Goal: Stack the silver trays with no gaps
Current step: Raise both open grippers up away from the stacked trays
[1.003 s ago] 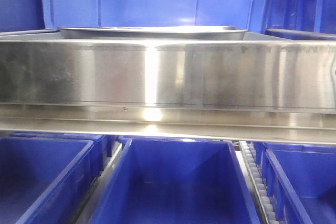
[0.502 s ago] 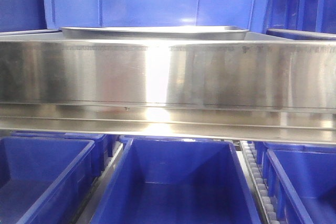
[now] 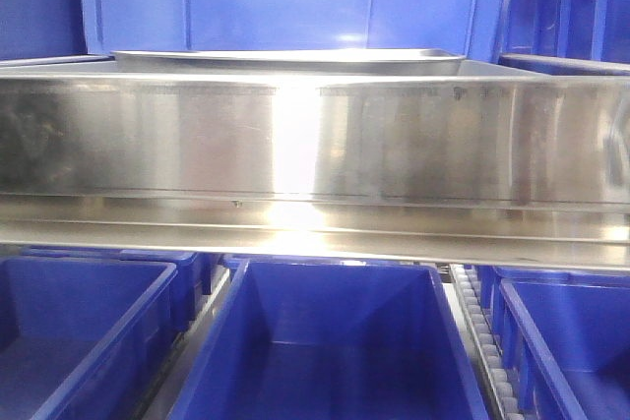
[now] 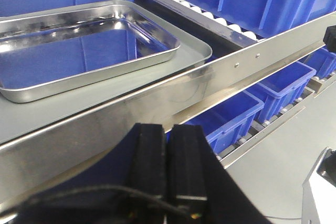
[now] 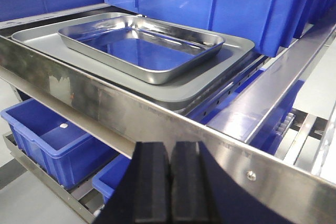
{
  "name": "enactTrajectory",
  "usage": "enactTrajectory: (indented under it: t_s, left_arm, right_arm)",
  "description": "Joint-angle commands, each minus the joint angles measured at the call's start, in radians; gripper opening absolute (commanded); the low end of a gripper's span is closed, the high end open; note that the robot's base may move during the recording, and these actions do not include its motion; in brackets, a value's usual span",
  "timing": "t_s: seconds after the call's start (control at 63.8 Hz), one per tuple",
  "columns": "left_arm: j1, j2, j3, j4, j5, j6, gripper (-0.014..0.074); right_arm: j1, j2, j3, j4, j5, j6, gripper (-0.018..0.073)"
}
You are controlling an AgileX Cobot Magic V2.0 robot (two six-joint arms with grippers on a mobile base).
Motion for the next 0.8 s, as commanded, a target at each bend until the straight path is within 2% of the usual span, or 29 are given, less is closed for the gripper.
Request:
enactTrajectory:
  t_s: [0.0, 0.407, 0.439, 0.502, 0.58, 0.705, 0.784]
  left_arm:
    - [-0.008, 0.0, -0.028, -0.008, -0.09, -0.003, -0.0048]
    - [0.004, -0.009, -0.018, 0.008, -0.092, 0.008, -0.0048]
    - [0.02, -0.023, -0.016, 0.008, -0.09, 0.021, -0.0048]
    - [0.065, -0.052, -0.004, -0.012, -0.097, 0.104, -0.0048]
    - [0.147, -0.106, 0.031, -0.044, -0.135, 0.187, -0.0048]
    - [0.295, -0.23, 0.136, -0.056, -0.235, 0.244, -0.0048]
    - [0.381, -0.312, 0.213, -0.056, -0.28, 0.244, -0.0048]
  right_arm:
    - [0.002, 0.01, -0.027, -0.021, -0.092, -0.012, 0.0049]
    - [0.002, 0.01, -0.027, -0.021, -0.088, -0.012, 0.0049]
    - [0.002, 0.01, -0.027, -0.021, -0.088, -0.012, 0.0049]
    - [0.002, 0.01, -0.027, -0.021, -0.088, -0.012, 0.0049]
    - [0.002, 0.01, -0.027, -0.021, -0.088, -0.012, 0.0049]
    - [0.002, 0.01, -0.027, -0.021, -0.088, -0.012, 0.0049]
    - [0.002, 0.01, -0.027, -0.021, -0.088, -0.012, 0.0049]
